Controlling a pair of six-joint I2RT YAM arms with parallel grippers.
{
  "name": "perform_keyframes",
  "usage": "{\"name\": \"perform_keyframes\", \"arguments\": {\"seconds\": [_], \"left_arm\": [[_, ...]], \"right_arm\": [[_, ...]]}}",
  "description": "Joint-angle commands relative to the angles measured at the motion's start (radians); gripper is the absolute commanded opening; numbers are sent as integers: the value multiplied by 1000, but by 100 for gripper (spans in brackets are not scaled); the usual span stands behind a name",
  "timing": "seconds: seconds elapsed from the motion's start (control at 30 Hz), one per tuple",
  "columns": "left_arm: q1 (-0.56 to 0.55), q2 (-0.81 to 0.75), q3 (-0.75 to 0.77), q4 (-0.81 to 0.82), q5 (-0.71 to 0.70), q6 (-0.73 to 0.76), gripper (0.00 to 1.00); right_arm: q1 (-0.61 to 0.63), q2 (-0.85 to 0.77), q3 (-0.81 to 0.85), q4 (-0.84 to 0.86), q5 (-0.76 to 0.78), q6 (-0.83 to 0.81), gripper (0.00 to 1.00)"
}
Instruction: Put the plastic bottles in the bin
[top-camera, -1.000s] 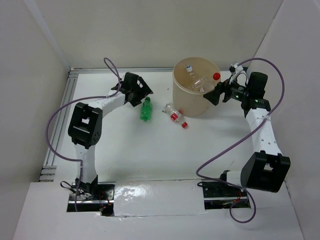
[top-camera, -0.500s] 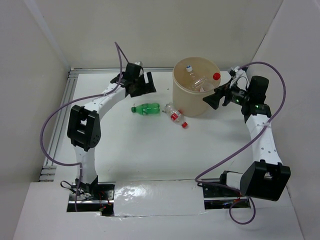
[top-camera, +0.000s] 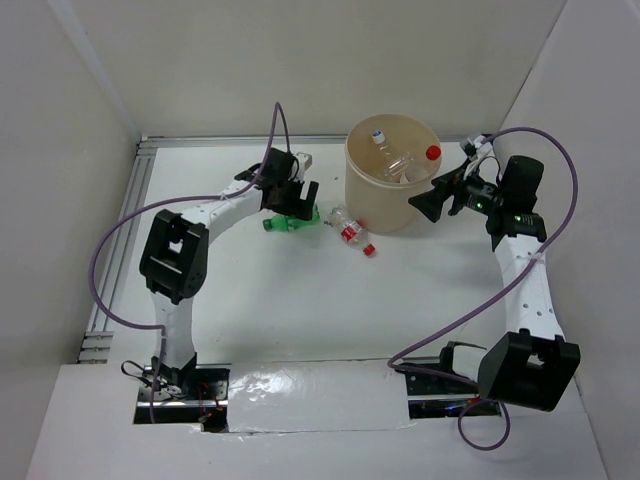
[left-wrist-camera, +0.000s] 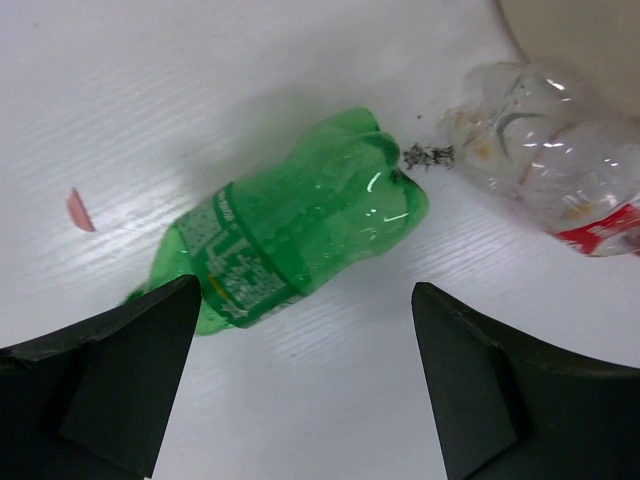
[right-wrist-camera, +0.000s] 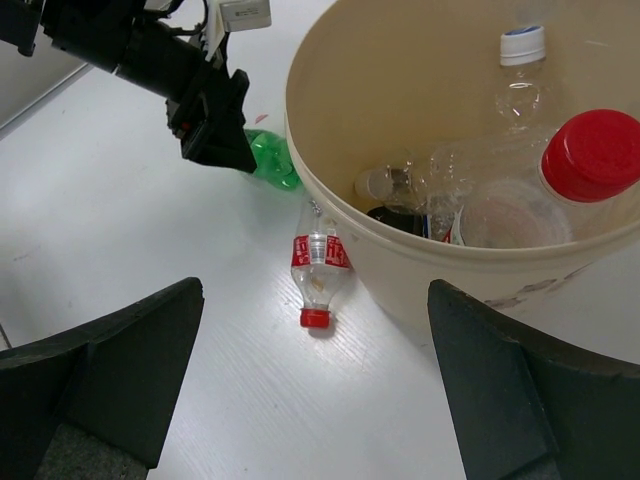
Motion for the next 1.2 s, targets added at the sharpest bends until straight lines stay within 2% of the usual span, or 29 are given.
{"name": "perform_keyframes", "arguments": {"seconds": [0.0, 0.13, 0.37, 0.5, 0.63, 0.67, 0.7, 0.73, 0.77, 0.8, 0.83, 0.87, 0.93, 0.97, 1.0, 1.03, 1.07, 1.1, 1.17], "left_arm": [[6, 6, 24, 17, -81, 140, 100], [17, 41, 36, 61, -105, 166, 100], [7, 129, 97, 31, -82, 222, 98], [7, 129, 67, 21, -63, 222, 93], [7, 97, 31, 21, -40, 191, 74], [7, 80, 31, 34, -30, 180, 68], [7, 63, 21, 43, -29, 148, 55], [7, 25, 20, 43, -11, 118, 50], [7, 3, 20, 43, -11, 117, 46], [7, -42, 30, 55, 25, 72, 38], [7, -43, 39, 55, 26, 71, 34], [-2, -90, 39, 55, 53, 53, 29], [-11, -138, 62, 86, 81, 0, 26], [-11, -184, 74, 104, 93, -20, 25], [-11, -204, 74, 124, 124, -40, 25], [-20, -221, 100, 174, 144, -77, 25], [-20, -236, 109, 205, 165, -96, 25], [-20, -247, 123, 236, 202, -132, 25], [-29, -256, 168, 343, 243, -168, 25]], "right_arm": [[-7, -27, -9, -1, -21, -6, 100], [-7, -37, -9, -21, -21, -6, 100], [-7, -46, 0, -41, -21, -15, 100], [-7, -46, -9, -41, -21, -15, 100], [-7, -46, -9, -41, -21, -15, 100], [-7, -46, -9, -41, -21, -15, 100], [-7, -46, -9, -51, -21, -33, 100], [-7, -46, -9, -77, -21, -73, 97], [-7, -46, -9, -78, -31, -73, 94], [-7, -46, 0, -155, -56, -187, 79], [-7, -46, 0, -156, -56, -188, 67], [-7, -55, 0, -238, -85, -249, 53], [-7, -75, 0, -298, -94, -389, 24], [-7, -87, 0, -317, -85, -415, 5], [-7, -113, -27, -317, -72, -431, 3], [-7, -124, -41, -317, -58, -440, 8], [-7, -133, -50, -317, -33, -440, 25], [-7, -133, -51, -343, -22, -451, 74], [-7, -121, -60, -367, -12, -463, 88]]}}
